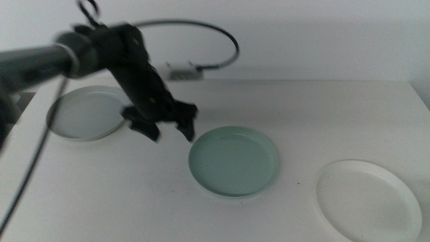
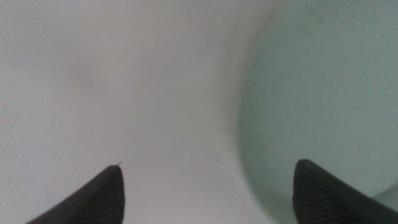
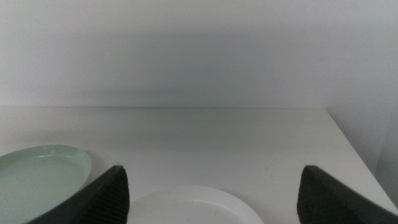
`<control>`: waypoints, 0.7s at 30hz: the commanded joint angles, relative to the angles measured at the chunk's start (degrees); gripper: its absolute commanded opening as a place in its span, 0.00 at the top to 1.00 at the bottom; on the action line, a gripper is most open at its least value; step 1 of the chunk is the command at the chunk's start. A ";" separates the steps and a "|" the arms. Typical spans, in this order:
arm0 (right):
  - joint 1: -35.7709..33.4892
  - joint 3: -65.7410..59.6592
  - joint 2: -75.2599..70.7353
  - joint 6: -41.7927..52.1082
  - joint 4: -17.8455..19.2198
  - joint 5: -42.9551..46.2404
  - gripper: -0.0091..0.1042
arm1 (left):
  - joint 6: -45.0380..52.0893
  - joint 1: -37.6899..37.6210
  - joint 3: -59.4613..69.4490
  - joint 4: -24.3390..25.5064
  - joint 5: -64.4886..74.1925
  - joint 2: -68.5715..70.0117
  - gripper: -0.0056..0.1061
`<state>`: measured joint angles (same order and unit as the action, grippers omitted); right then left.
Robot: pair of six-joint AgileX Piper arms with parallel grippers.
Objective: Stack the three bowls on top of each other.
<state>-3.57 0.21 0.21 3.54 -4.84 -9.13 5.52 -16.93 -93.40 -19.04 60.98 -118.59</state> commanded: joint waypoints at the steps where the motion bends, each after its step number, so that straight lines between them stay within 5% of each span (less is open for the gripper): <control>1: 0.20 -0.21 -0.21 0.35 0.13 0.50 0.10 | -0.45 2.65 -0.57 2.61 1.40 5.62 0.11; 9: 0.20 -0.21 -0.21 0.35 0.13 0.50 0.10 | -6.42 15.37 -4.09 15.77 3.05 11.83 0.11; 16: 0.20 -0.21 -0.21 0.35 0.13 0.50 0.10 | 0.88 27.60 -16.00 13.82 4.61 2.13 0.11; 21: 0.20 -0.21 -0.21 0.35 0.13 0.50 0.10 | 6.12 32.70 -21.86 7.07 4.88 -6.13 0.11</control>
<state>-3.57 0.21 0.21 3.54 -4.84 -9.13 10.21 14.67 -113.80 -9.49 65.48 -122.65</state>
